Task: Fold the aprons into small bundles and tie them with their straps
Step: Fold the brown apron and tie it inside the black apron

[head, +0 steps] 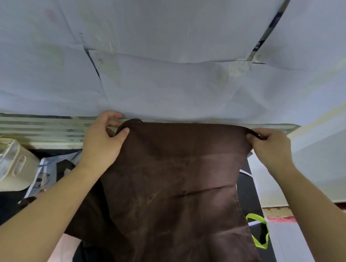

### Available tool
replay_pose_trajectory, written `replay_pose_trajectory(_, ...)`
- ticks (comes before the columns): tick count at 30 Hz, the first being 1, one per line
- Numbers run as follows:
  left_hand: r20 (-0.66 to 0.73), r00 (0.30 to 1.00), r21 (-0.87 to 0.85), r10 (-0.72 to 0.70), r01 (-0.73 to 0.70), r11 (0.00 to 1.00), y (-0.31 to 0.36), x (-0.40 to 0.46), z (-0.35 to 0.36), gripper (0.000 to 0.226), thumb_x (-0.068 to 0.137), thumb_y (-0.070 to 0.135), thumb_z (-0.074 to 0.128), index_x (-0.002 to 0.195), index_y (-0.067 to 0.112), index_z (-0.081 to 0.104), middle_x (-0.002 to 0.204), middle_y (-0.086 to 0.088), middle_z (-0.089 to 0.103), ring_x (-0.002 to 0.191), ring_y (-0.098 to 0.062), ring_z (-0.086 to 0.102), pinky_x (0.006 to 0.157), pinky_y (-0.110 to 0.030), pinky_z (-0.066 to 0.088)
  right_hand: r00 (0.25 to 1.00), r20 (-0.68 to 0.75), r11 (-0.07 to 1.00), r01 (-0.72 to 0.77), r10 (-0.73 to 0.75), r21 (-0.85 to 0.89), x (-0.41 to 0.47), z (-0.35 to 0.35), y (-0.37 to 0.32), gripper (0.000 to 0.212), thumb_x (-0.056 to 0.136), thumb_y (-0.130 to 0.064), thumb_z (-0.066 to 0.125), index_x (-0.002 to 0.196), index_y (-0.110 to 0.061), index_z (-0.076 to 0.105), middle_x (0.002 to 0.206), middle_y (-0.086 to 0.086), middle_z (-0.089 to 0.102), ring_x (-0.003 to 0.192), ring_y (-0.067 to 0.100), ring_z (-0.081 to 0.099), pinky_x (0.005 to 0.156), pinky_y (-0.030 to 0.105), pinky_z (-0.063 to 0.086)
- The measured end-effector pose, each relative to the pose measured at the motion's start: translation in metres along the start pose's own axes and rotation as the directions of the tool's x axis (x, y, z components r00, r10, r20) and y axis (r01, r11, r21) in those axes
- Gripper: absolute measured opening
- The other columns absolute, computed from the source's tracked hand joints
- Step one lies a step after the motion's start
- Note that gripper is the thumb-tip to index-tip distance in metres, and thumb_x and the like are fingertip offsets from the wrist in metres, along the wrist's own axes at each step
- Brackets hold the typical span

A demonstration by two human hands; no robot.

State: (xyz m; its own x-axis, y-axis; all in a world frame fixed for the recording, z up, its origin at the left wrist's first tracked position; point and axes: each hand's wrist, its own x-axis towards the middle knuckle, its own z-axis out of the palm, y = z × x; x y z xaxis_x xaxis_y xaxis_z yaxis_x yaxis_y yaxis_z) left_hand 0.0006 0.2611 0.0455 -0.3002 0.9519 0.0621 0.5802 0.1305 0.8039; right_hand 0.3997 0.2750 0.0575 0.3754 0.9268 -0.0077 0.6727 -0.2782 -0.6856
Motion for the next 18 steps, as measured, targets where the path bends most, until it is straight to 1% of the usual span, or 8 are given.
replay_pose_trajectory(3, 0.022, 0.995, 0.193, 0.093, -0.095, 0.977, 0.002, -0.004, 0.003, 0.023, 0.099, 0.034, 0.066, 0.119, 0.025, 0.072, 0.105, 0.008, 0.068, 0.086, -0.007, 0.057, 0.081, -0.024, 0.043, 0.998, -0.040, 0.997, -0.045, 0.042, -0.061, 0.000, -0.006, 0.001, 0.014, 0.091, -0.024, 0.066, 0.088, -0.023, 0.080, 0.058, -0.010, 0.063, 0.067, 0.016, 0.059, 0.064, 0.029, 0.043)
replay_pose_trajectory(5, 0.028, 0.991, 0.228, 0.134, -0.137, 0.964, 0.008, -0.006, 0.002, 0.019, 0.099, 0.035, 0.065, 0.114, 0.027, 0.075, 0.094, 0.007, 0.062, 0.078, -0.007, 0.054, 0.073, -0.018, 0.039, 0.993, -0.090, 0.997, -0.075, 0.072, -0.026, -0.002, -0.012, -0.002, 0.017, 0.090, -0.028, 0.066, 0.091, -0.023, 0.082, 0.062, -0.007, 0.067, 0.070, 0.023, 0.063, 0.071, 0.032, 0.050)
replay_pose_trajectory(7, 0.040, 0.994, 0.154, 0.098, -0.103, 0.983, 0.017, -0.008, 0.000, 0.014, 0.099, 0.035, 0.066, 0.107, 0.031, 0.077, 0.077, 0.005, 0.062, 0.072, -0.010, 0.059, 0.067, -0.021, 0.043, 0.984, -0.132, 0.986, -0.107, 0.124, 0.127, -0.005, -0.018, -0.006, 0.018, 0.088, -0.028, 0.064, 0.085, -0.023, 0.081, 0.058, 0.004, 0.067, 0.060, 0.028, 0.066, 0.070, 0.037, 0.059)
replay_pose_trajectory(9, 0.065, 0.998, -0.020, -0.022, 0.023, 1.000, 0.024, -0.010, 0.001, 0.015, 0.099, 0.032, 0.067, 0.111, 0.031, 0.077, 0.071, 0.001, 0.070, 0.069, -0.016, 0.068, 0.070, -0.030, 0.055, 0.974, -0.133, 0.944, -0.140, 0.186, 0.298, -0.006, -0.020, -0.007, 0.016, 0.089, -0.023, 0.063, 0.084, -0.022, 0.078, 0.062, 0.011, 0.071, 0.053, 0.030, 0.068, 0.065, 0.044, 0.065)
replay_pose_trajectory(12, 0.232, 0.966, -0.220, -0.115, 0.167, 0.961, 0.021, -0.013, 0.012, 0.037, 0.101, 0.019, 0.065, 0.136, 0.031, 0.065, 0.099, 0.009, 0.079, 0.091, -0.009, 0.075, 0.090, -0.034, 0.060, 0.976, -0.047, 0.903, -0.178, 0.213, 0.390, -0.004, -0.013, 0.004, 0.025, 0.093, -0.019, 0.062, 0.114, -0.020, 0.076, 0.086, 0.007, 0.078, 0.075, 0.026, 0.078, 0.069, 0.045, 0.066)
replay_pose_trajectory(15, 0.469, 0.882, -0.146, -0.043, 0.125, 0.981, -0.004, -0.032, 0.023, 0.082, 0.098, 0.017, 0.070, 0.160, 0.047, 0.025, 0.147, 0.017, 0.053, 0.132, 0.002, 0.052, 0.110, -0.026, 0.042, 0.973, 0.153, 0.893, -0.219, 0.172, 0.393, -0.019, 0.001, 0.035, 0.070, 0.093, -0.014, 0.069, 0.153, -0.042, 0.044, 0.113, 0.002, 0.074, 0.098, 0.017, 0.076, 0.078, 0.037, 0.064)
replay_pose_trajectory(16, 0.518, 0.855, -0.104, -0.029, 0.096, 0.990, -0.014, -0.042, 0.026, 0.090, 0.097, 0.017, 0.071, 0.162, 0.049, 0.017, 0.153, 0.020, 0.045, 0.138, 0.004, 0.045, 0.111, -0.024, 0.039, 0.965, 0.196, 0.906, -0.233, 0.172, 0.354, -0.030, 0.005, 0.047, 0.080, 0.093, -0.013, 0.071, 0.155, -0.049, 0.035, 0.117, -0.001, 0.072, 0.100, 0.017, 0.074, 0.082, 0.037, 0.063)
replay_pose_trajectory(18, 0.530, 0.848, -0.041, -0.027, 0.058, 0.997, -0.032, -0.064, 0.030, 0.088, 0.096, 0.016, 0.073, 0.160, 0.050, 0.022, 0.153, 0.025, 0.044, 0.137, 0.008, 0.044, 0.110, -0.023, 0.040, 0.950, 0.226, 0.917, -0.278, 0.217, 0.288, -0.056, 0.011, 0.077, 0.084, 0.092, -0.014, 0.074, 0.153, -0.052, 0.031, 0.117, -0.007, 0.071, 0.099, 0.020, 0.075, 0.088, 0.043, 0.062)
